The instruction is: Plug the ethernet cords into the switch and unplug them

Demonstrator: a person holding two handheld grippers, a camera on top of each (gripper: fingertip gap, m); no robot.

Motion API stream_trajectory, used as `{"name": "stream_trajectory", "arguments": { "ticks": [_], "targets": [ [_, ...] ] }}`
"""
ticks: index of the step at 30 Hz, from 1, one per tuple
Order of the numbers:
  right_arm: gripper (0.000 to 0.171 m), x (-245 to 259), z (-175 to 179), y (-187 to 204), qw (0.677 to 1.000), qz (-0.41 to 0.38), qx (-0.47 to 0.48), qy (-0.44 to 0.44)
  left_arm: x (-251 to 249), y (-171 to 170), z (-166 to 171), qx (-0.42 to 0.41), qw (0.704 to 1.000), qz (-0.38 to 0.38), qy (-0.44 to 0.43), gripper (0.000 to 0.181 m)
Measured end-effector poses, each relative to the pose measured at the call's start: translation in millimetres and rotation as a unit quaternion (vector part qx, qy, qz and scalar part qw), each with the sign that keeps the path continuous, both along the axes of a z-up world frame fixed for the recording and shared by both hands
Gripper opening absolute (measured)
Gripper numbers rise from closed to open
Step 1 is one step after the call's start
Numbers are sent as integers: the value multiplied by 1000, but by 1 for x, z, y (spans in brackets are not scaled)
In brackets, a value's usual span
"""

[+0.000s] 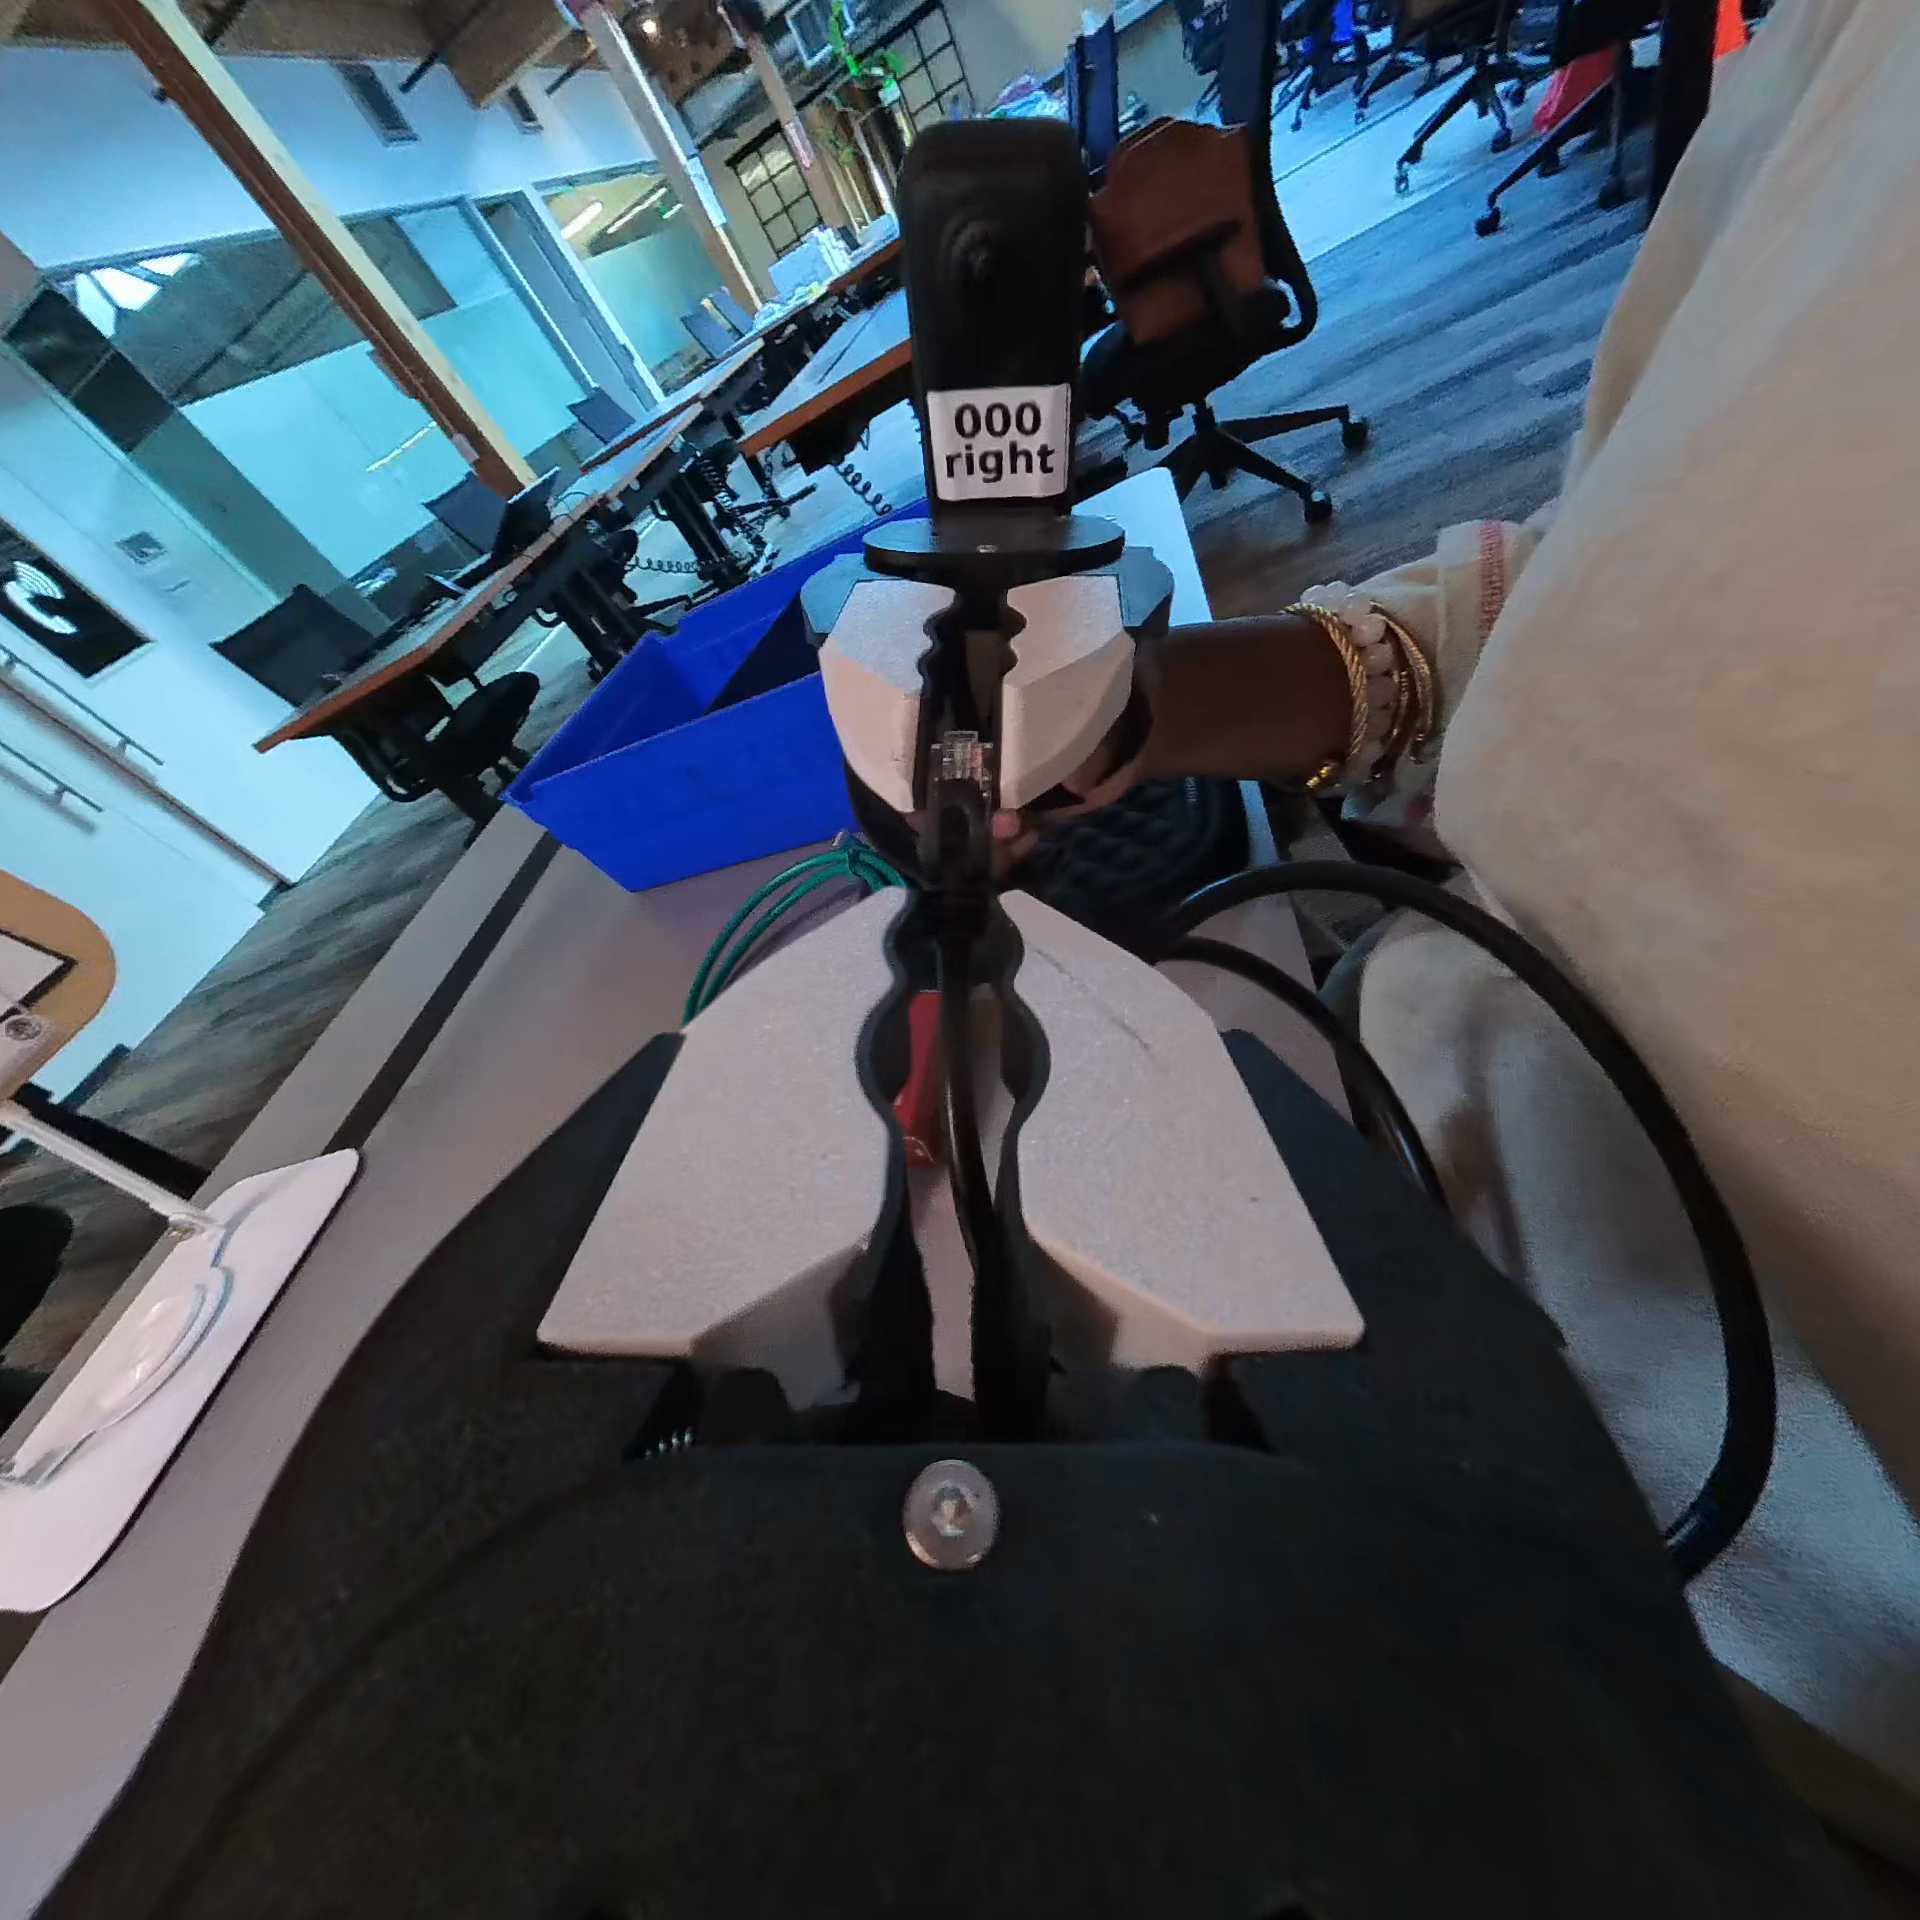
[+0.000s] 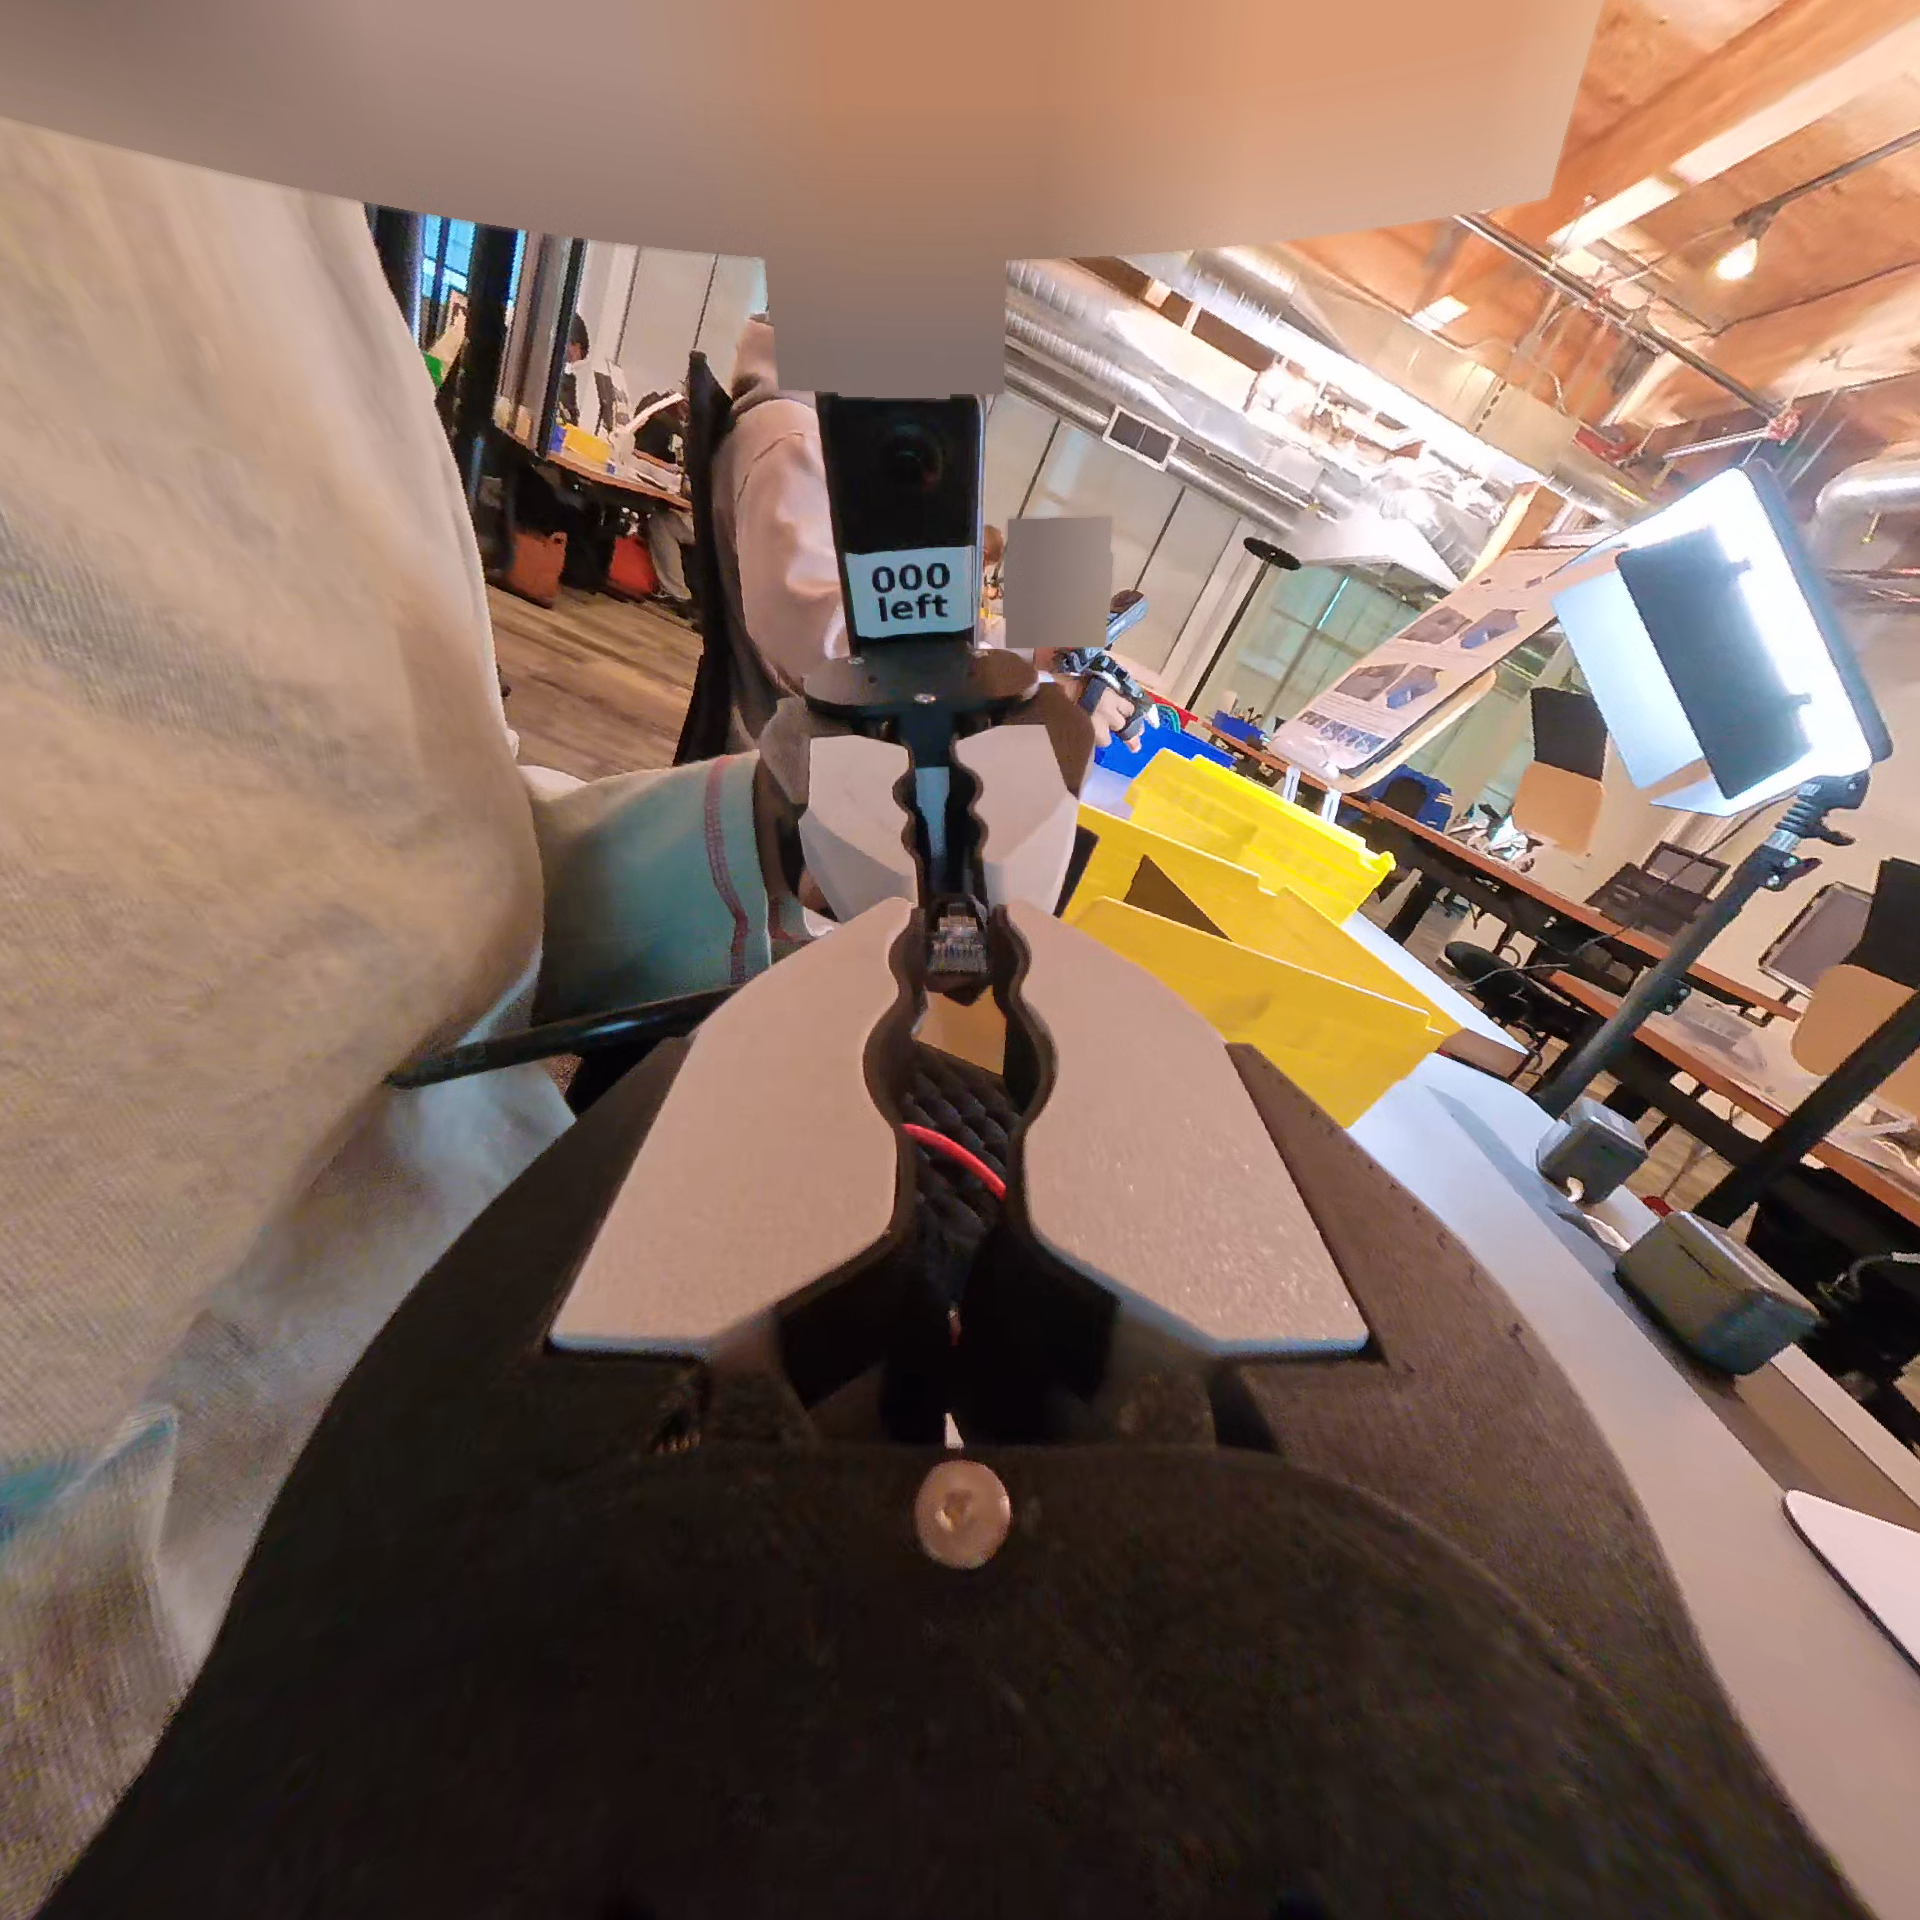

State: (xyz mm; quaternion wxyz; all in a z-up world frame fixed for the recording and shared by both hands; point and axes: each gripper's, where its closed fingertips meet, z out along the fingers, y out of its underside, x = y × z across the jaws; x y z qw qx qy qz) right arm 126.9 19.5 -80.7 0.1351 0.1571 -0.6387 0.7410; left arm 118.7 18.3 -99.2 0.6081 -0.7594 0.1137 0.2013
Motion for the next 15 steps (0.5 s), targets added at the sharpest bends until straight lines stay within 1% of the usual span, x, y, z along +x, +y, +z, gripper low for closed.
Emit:
{"name": "stream_trajectory", "arguments": {
  "ticks": [3, 6, 9, 12, 14, 15],
  "targets": [
    [12, 1, -3, 1, 1000, 5, 6, 4, 1, 0, -3, -4, 1000, -10, -3, 12],
    [12, 2, 1, 5, 1000, 13, -8, 0, -6, -2, -10, -18, 1000, 6, -10, 14],
    [12, -1, -4, 5, 1000, 4, 9, 7, -3, -2, -10, -15, 1000, -2, -7, 6],
    [12, -10, -15, 3, 998, -24, 56, 9, -11, -5, -19, -58, 998, 26, -23, 6],
    [15, -15, -23, 1, 993, -57, 97, 27, -13, -8, -29, -102, 993, 46, -32, 6],
    [24, -17, -26, -1, 989, -77, 118, 48, -13, -10, -33, -126, 990, 53, -29, 6]
  ]
}}
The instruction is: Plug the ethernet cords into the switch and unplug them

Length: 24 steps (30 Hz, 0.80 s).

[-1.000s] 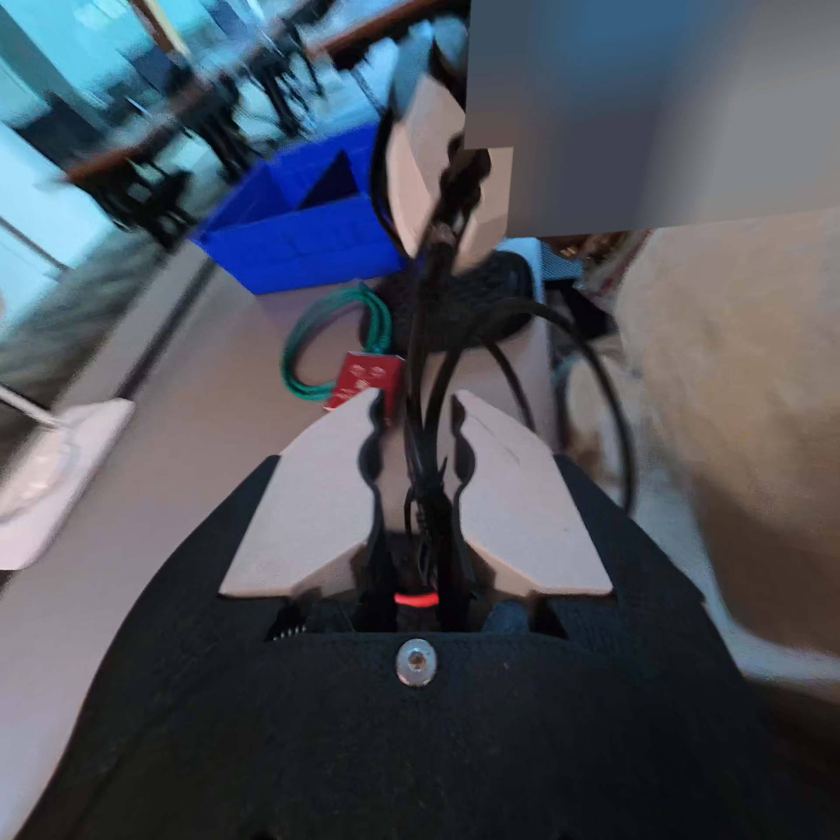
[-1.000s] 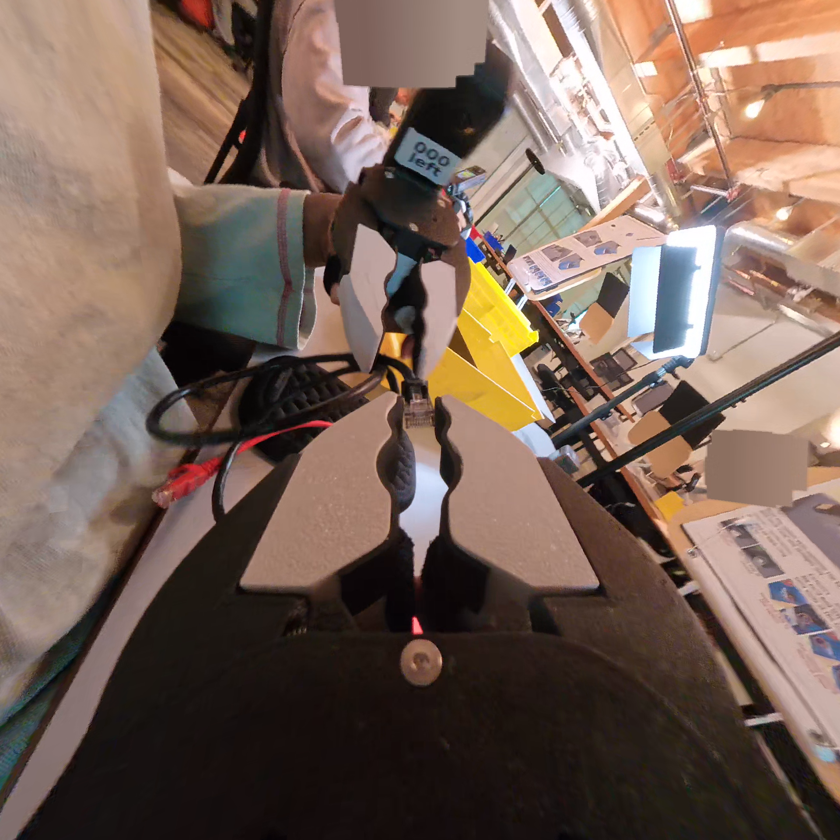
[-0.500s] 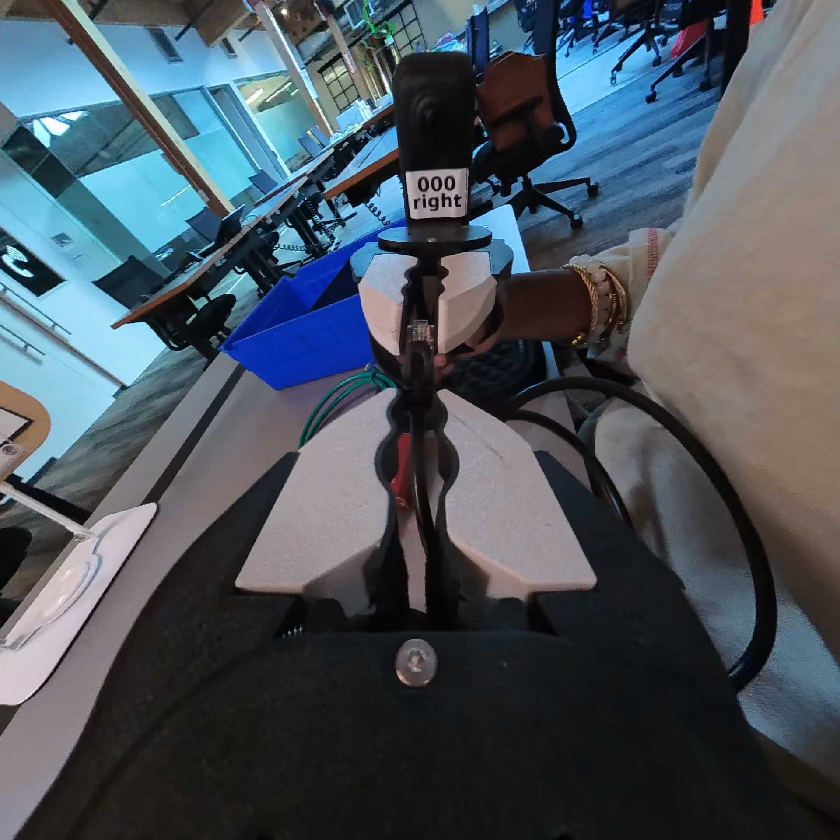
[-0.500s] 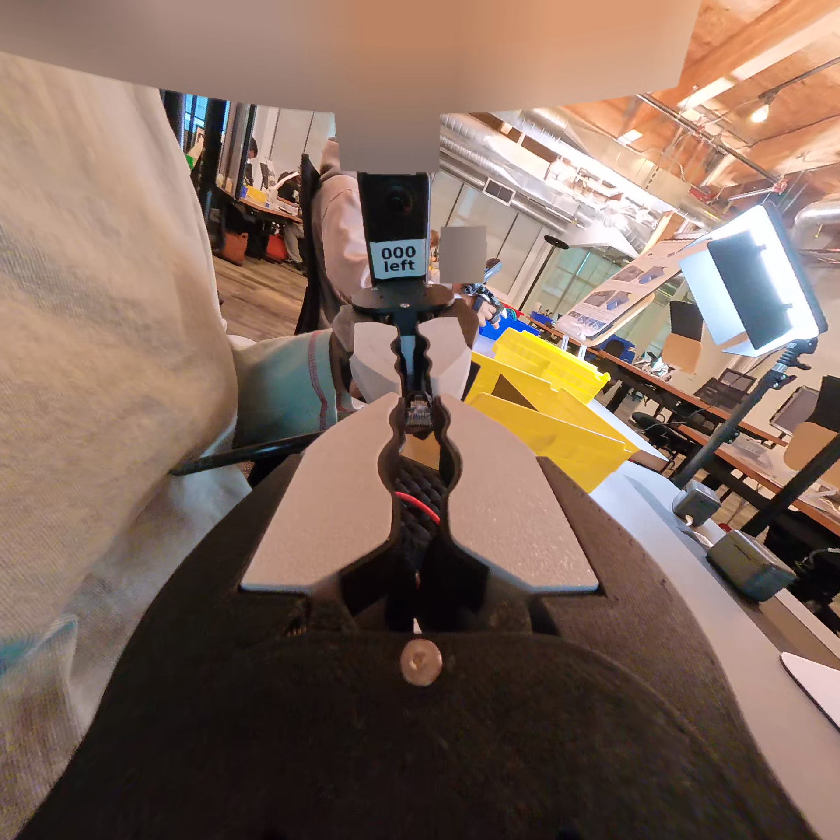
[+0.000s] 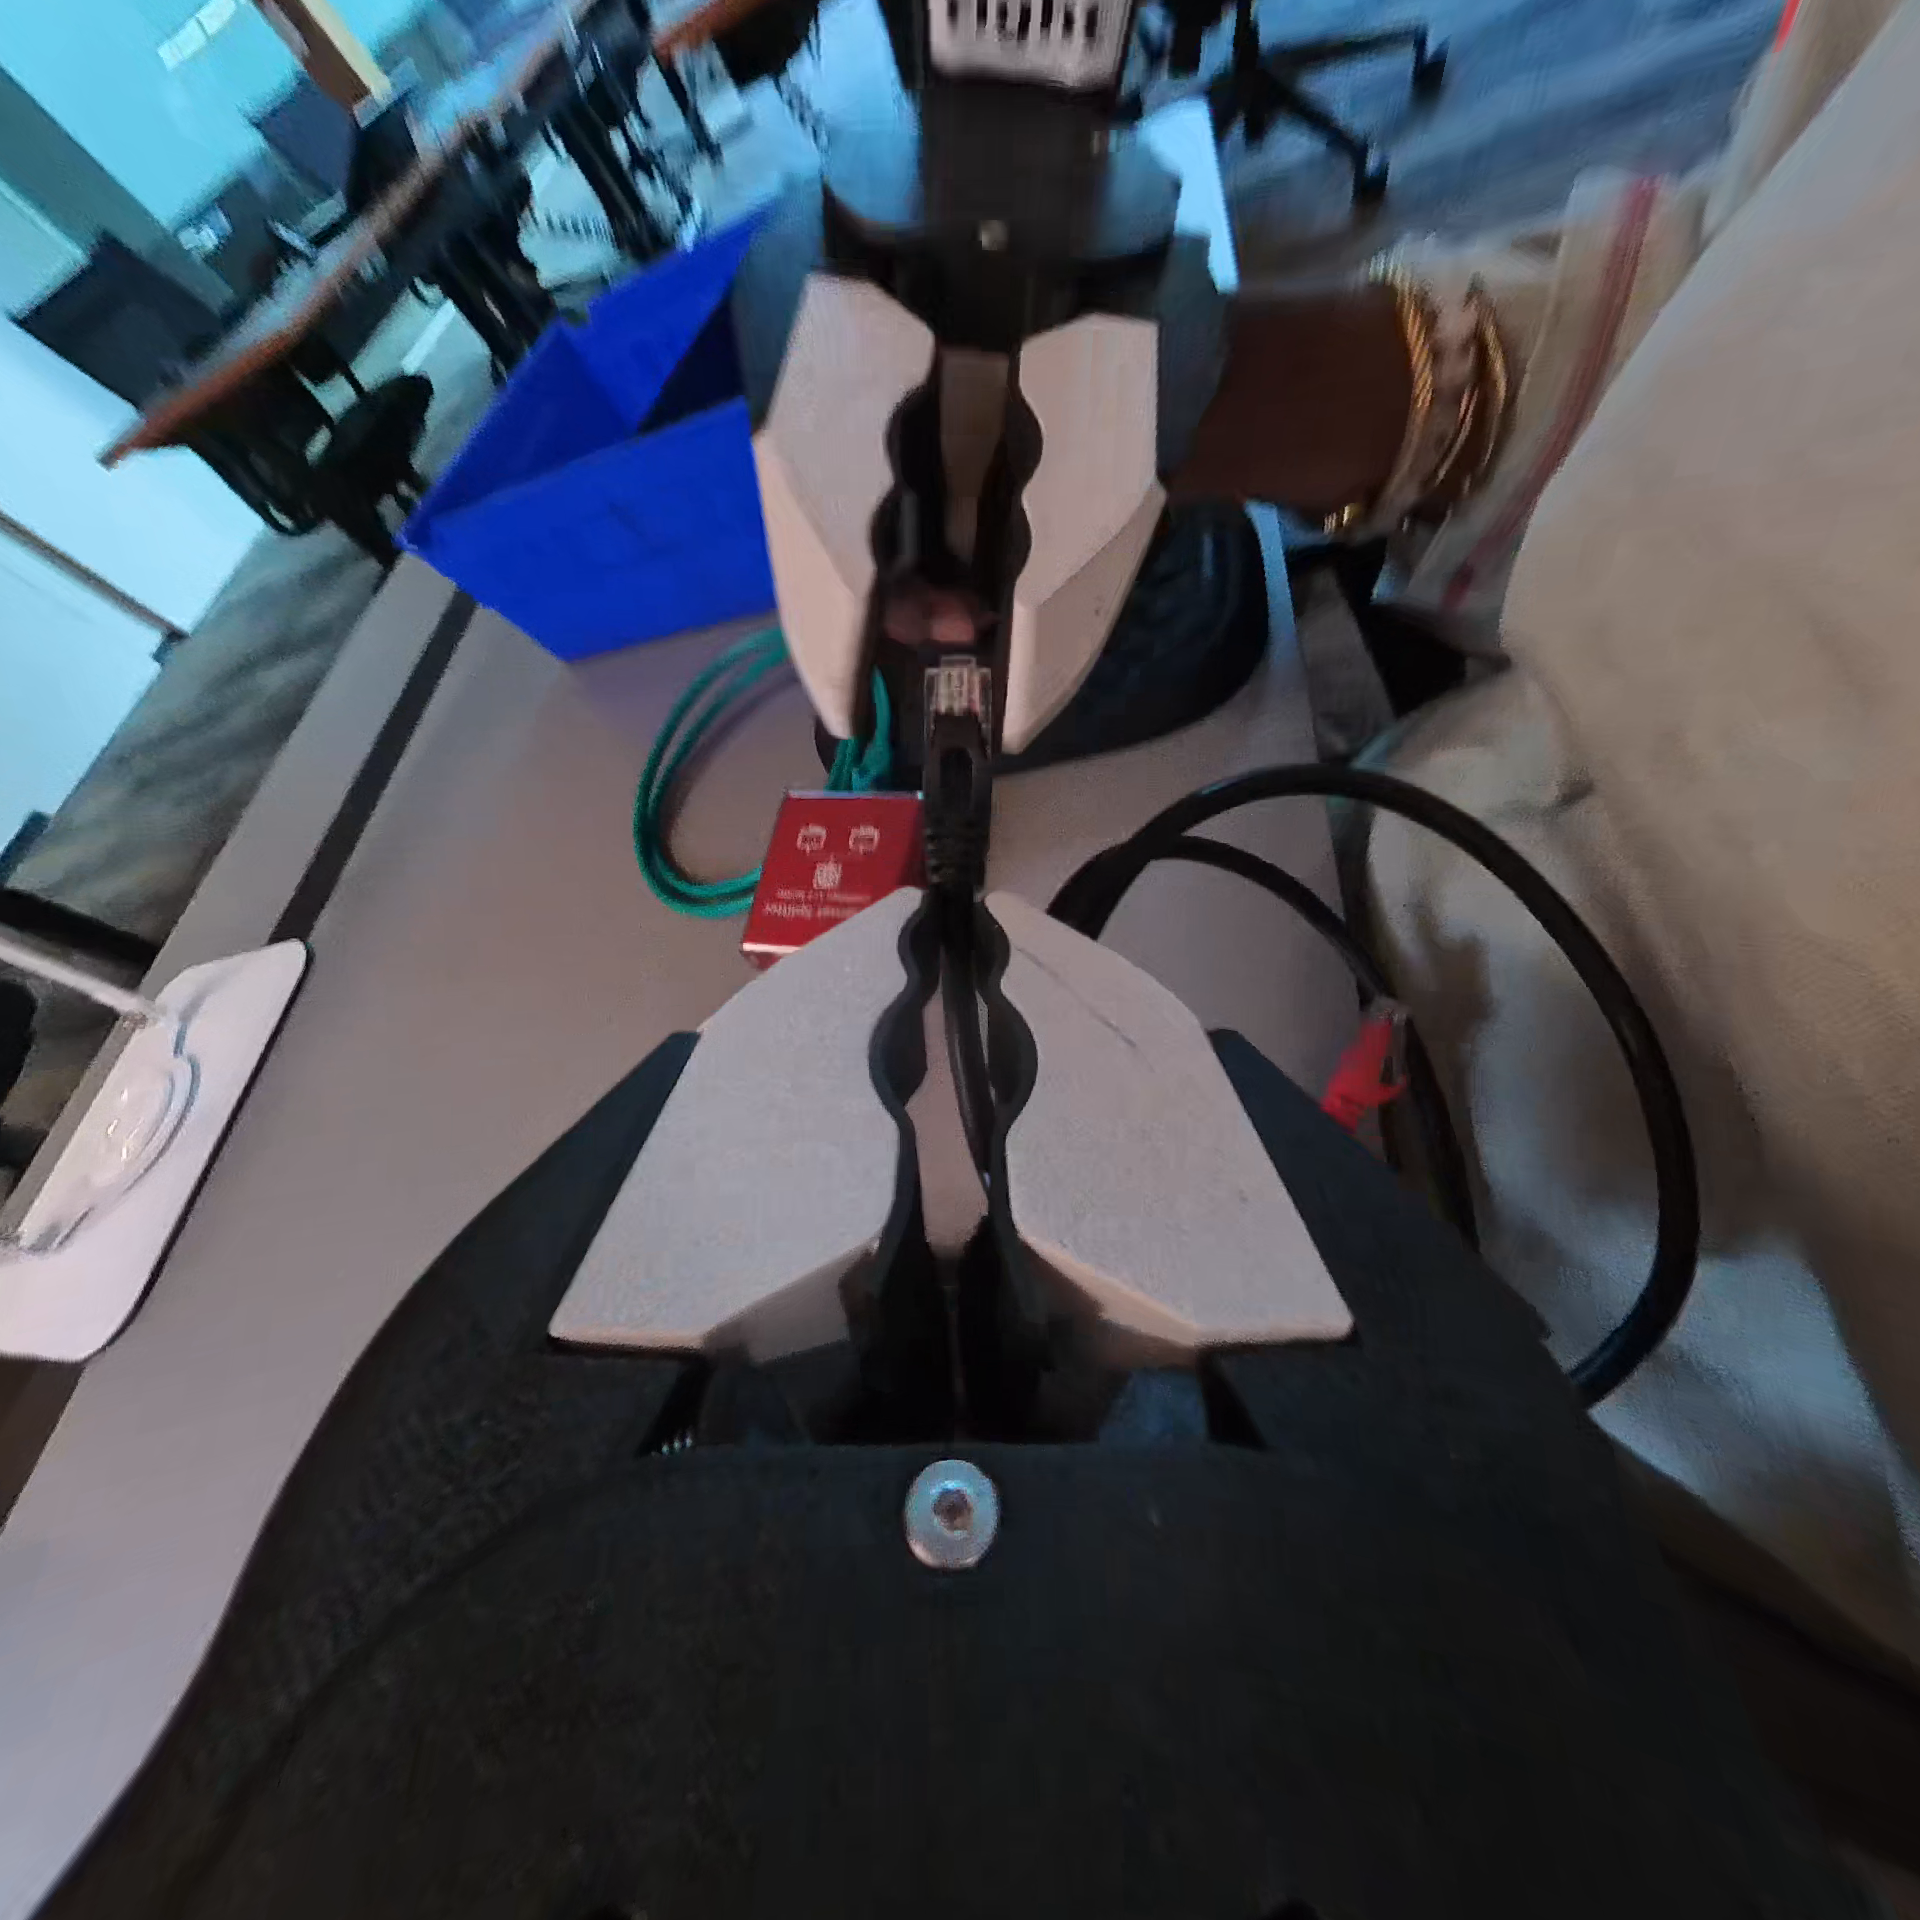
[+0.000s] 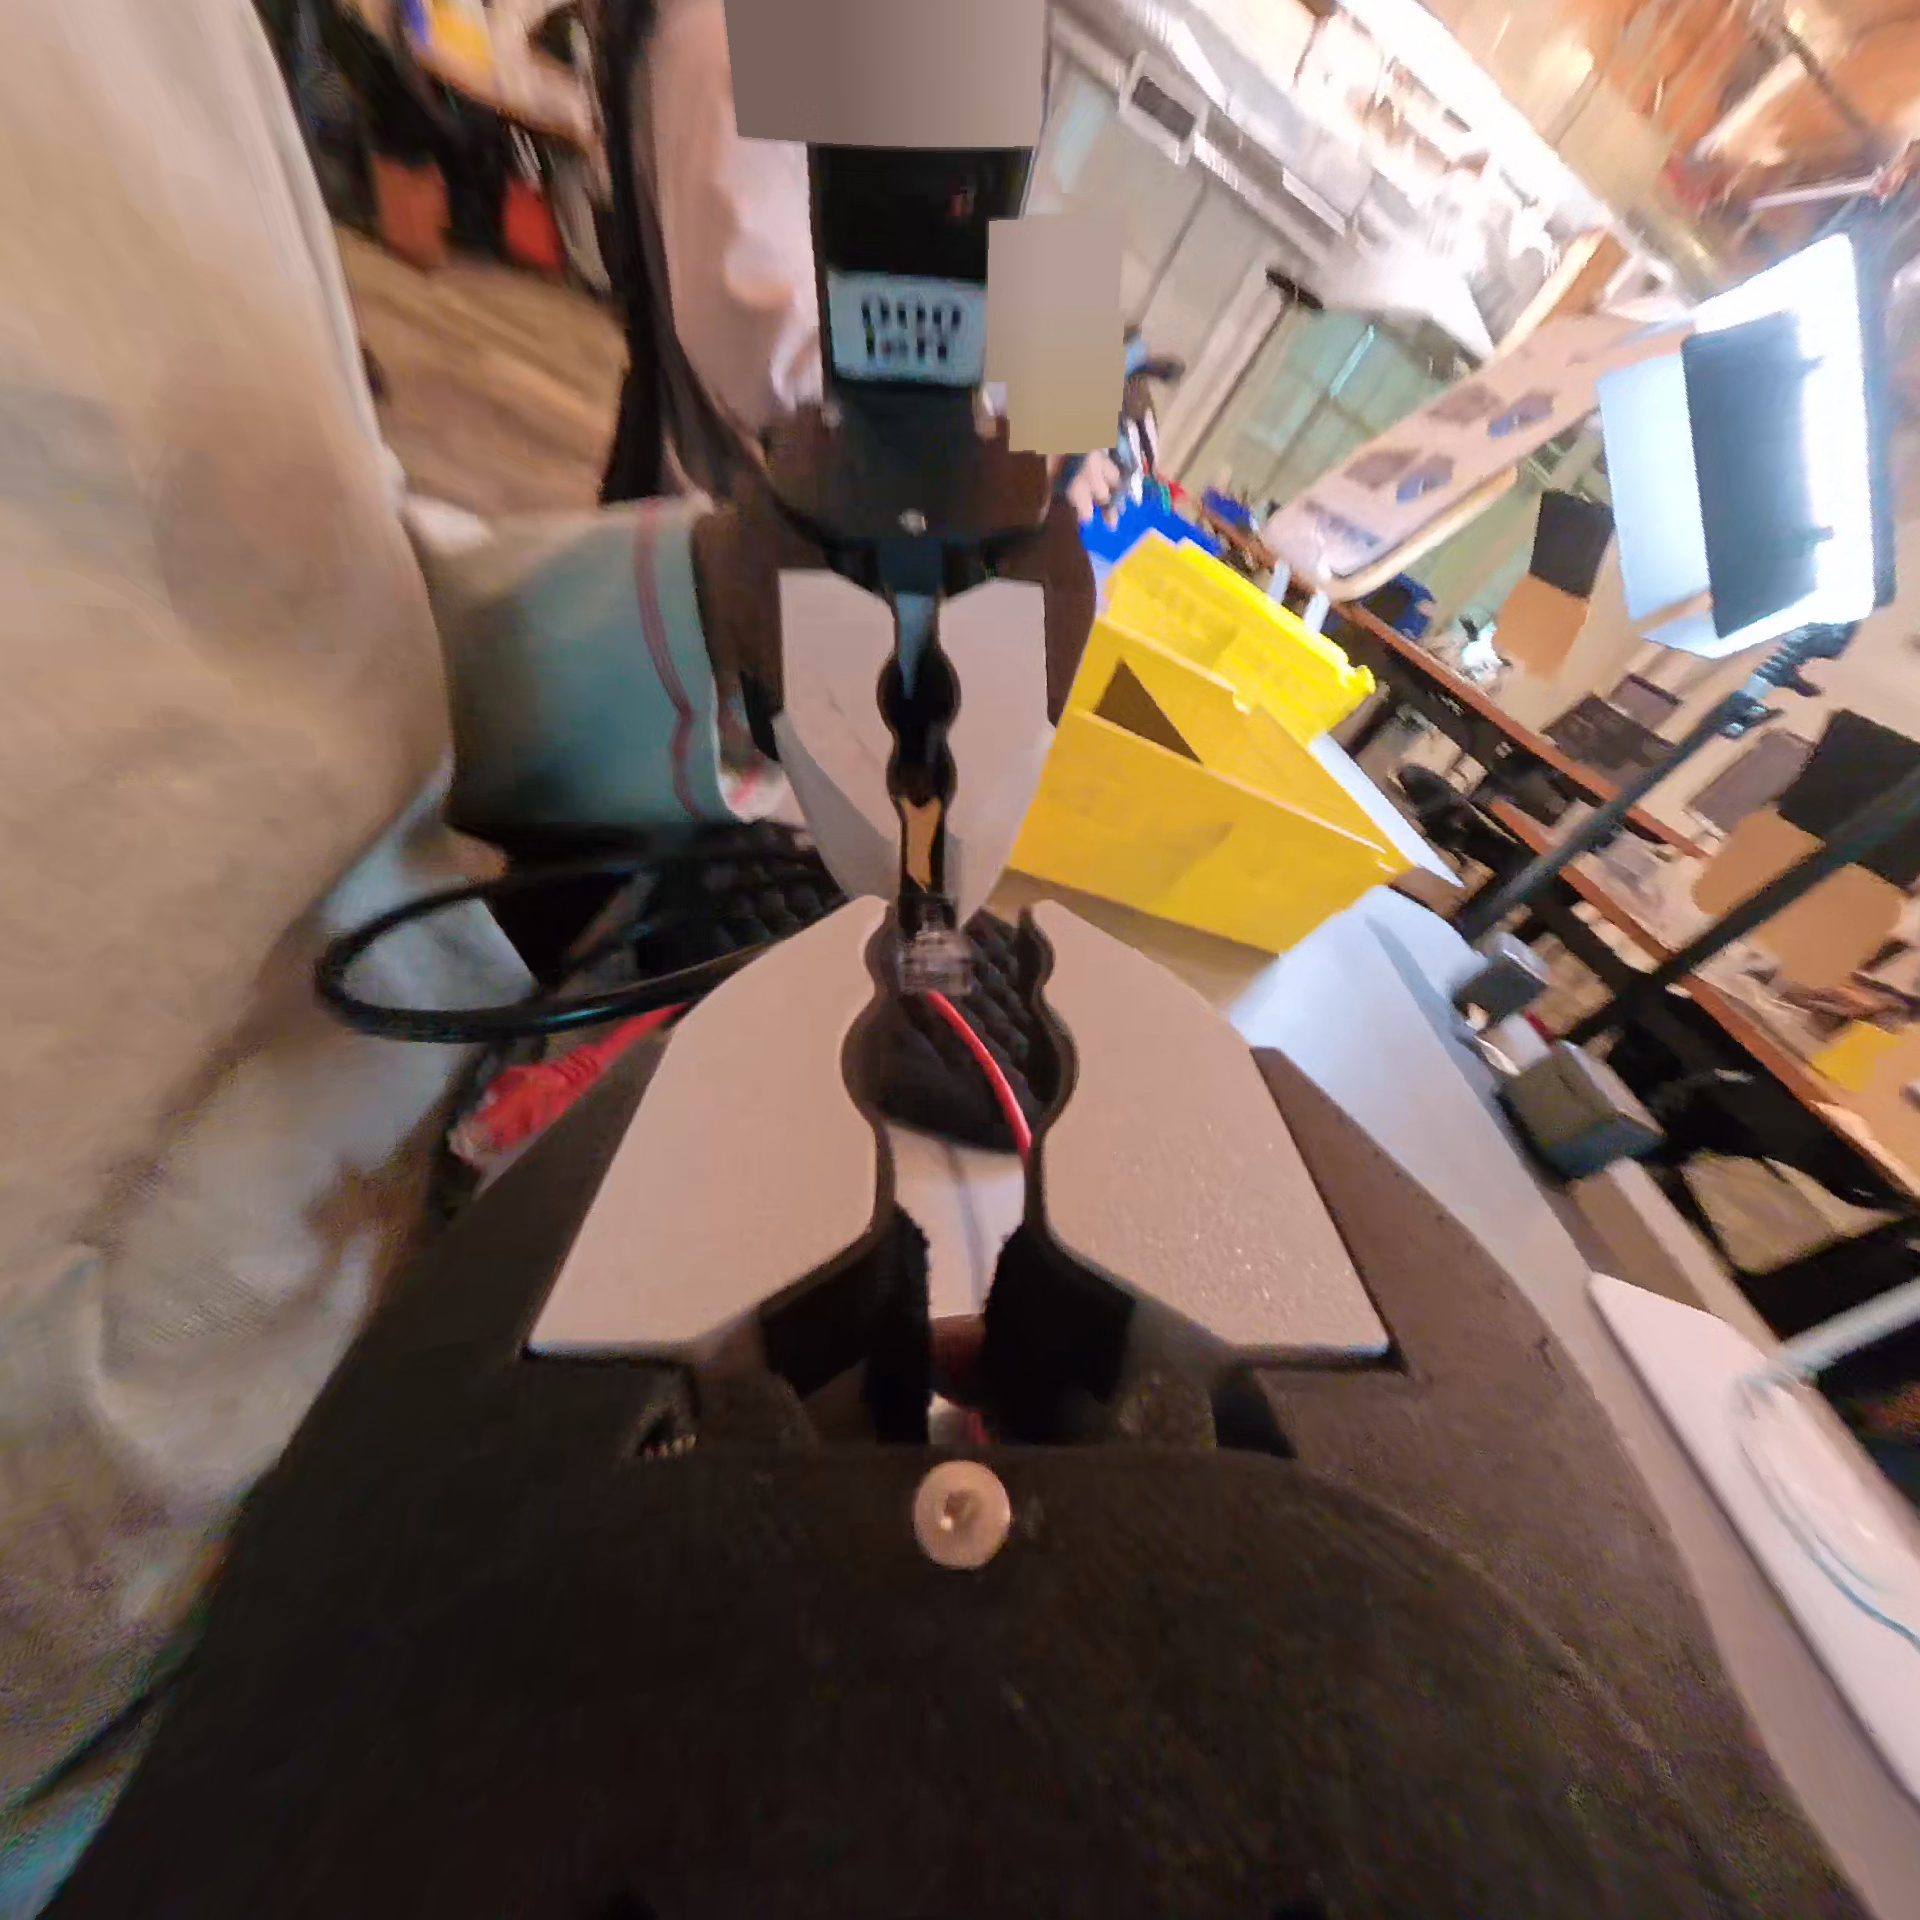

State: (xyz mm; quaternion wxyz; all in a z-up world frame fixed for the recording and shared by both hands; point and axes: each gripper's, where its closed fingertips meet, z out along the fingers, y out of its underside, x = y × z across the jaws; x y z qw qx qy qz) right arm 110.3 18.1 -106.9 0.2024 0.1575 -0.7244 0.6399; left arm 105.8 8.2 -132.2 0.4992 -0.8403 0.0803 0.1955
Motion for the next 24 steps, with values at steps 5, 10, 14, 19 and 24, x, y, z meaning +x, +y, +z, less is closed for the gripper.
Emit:
{"name": "stream_trajectory", "arguments": {
  "ticks": [5, 10, 14, 19, 24],
  "targets": [
    [13, 4, -14, -8, 995, -24, 91, 34, 2, -3, -3, -35, 999, 8, 20, 6],
    [13, 3, -20, -6, 994, -24, 104, 32, 7, -4, -1, -22, 1000, -5, 5, 6],
    [12, 6, -13, -7, 996, -11, 79, 25, 8, -4, 4, -9, 1000, -12, 9, 6],
    [13, 12, 3, -3, 999, 42, -15, -20, 6, 0, 34, 129, 989, -42, 62, 33],
    [12, 12, 5, -4, 996, 66, -58, -36, 10, 2, 34, 163, 984, -71, 33, 33]
  ]
}}
